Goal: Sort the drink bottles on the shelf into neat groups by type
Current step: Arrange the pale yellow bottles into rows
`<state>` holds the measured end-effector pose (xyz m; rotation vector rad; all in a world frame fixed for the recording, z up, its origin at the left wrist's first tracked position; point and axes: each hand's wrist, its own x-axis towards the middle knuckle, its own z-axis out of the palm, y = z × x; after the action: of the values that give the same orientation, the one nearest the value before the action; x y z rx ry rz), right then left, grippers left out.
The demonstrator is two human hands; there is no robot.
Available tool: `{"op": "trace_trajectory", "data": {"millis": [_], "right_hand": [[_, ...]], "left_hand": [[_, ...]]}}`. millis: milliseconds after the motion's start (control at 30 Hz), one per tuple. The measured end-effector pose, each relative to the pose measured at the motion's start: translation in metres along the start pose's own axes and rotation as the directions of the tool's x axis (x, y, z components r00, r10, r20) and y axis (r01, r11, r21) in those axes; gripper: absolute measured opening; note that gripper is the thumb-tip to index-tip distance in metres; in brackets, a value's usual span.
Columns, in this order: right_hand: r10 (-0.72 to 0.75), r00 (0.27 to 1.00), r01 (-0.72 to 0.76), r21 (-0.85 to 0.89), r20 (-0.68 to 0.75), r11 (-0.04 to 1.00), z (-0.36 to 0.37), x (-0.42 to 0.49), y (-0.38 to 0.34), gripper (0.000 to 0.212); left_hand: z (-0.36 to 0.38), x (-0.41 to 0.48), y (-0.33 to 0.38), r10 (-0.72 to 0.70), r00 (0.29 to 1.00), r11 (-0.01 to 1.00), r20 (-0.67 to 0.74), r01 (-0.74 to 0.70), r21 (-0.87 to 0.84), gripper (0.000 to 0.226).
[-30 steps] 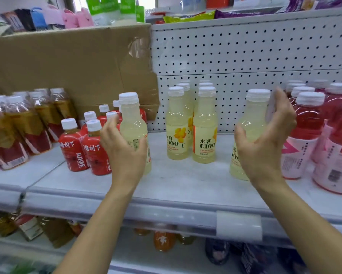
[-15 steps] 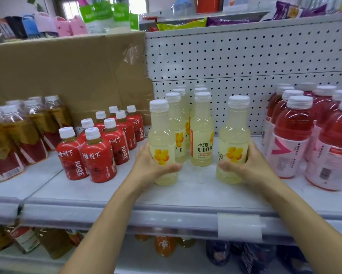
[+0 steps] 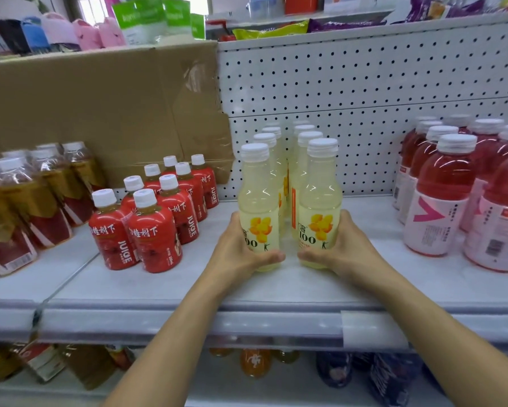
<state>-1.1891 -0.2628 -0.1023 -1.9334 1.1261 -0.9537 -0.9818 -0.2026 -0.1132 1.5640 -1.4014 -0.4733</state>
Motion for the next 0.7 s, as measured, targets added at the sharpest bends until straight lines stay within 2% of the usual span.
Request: {"op": "trace_trajectory", "data": {"millis": [233,500,633,700], "right_hand": [[-0.022,0.999,0.020,-0.060,-0.026,0.998,0.0053,0.0000,-0.0016,0.069],[-0.039,0.999,0.037,0.045,0.027,0.998,0.0056,-0.0004,0.0005,0.066],[-0.080,0.995,0.073,-0.105,-0.066,0.992,0.0095,-0.0004,0.0003,0.076],[-0.078,0.994,0.071,-0.093,-0.076,0.993,0.0092,-0.0022,-0.0015,0.075]], "left_hand": [[0.0047,0.0042,-0.0013,0.040,0.999,0.998,-0.005,-0.040,0.045,0.080],[0.0053,0.0025,-0.0004,0.068,0.997,0.997,-0.021,-0.067,0.039,0.077],[0.0059,0.0008,0.0012,0.080,0.996,0.996,-0.026,-0.079,0.045,0.079],[0.0055,-0.0009,0.0035,0.081,0.996,0.995,-0.027,-0.080,0.051,0.078]]}}
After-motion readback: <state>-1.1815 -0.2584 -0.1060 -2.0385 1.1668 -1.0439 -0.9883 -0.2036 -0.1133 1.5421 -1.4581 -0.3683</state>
